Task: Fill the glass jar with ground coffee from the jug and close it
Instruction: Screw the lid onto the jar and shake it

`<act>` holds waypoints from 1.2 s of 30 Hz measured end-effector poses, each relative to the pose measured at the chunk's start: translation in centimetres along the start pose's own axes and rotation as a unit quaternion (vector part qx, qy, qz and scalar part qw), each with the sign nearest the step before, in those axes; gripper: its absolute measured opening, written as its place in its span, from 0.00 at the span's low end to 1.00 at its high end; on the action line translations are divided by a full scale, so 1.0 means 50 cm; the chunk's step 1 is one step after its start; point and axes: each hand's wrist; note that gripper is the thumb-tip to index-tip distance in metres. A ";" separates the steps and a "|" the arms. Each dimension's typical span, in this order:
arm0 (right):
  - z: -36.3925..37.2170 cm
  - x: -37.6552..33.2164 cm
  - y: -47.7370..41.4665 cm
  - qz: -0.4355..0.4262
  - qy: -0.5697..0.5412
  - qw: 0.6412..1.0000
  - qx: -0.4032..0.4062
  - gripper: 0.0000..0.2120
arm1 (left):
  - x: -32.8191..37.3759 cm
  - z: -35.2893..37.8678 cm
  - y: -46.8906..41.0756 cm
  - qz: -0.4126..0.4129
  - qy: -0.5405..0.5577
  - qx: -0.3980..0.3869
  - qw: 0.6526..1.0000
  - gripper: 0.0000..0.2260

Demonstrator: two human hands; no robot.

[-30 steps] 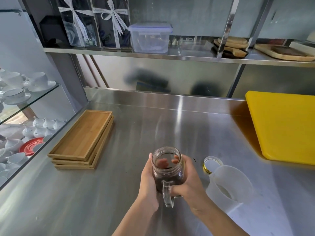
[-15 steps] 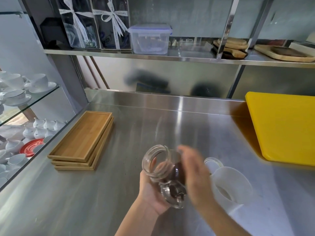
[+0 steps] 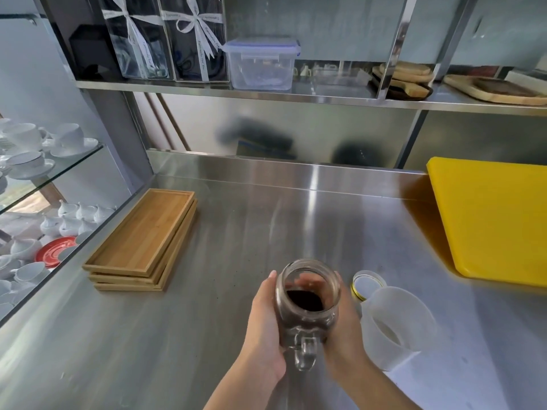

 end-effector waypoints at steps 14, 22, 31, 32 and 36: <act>-0.044 0.034 -0.032 0.263 -0.250 0.930 -0.057 0.12 | 0.030 -0.026 0.020 0.306 -0.276 0.144 0.900 0.17; -0.043 0.028 -0.030 0.225 -0.226 0.943 -0.097 0.20 | -0.033 -0.020 -0.010 0.233 -0.339 -0.034 0.911 0.25; -0.066 0.059 -0.053 0.171 -0.145 0.975 0.009 0.21 | -0.016 -0.095 -0.036 0.112 -0.379 -0.269 0.878 0.46; -0.066 0.065 -0.052 0.173 -0.140 0.975 0.015 0.21 | -0.024 -0.099 -0.039 0.118 -0.378 -0.261 0.881 0.46; -0.057 0.077 -0.054 0.170 -0.133 0.976 0.020 0.20 | -0.041 -0.115 -0.054 0.144 -0.368 -0.224 0.891 0.41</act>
Point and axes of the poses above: each hand's wrist, its own y-axis away from the middle knuckle, its own z-axis out of the palm, x = y × z, and after that the axes turned 1 degree about -z, right-handed
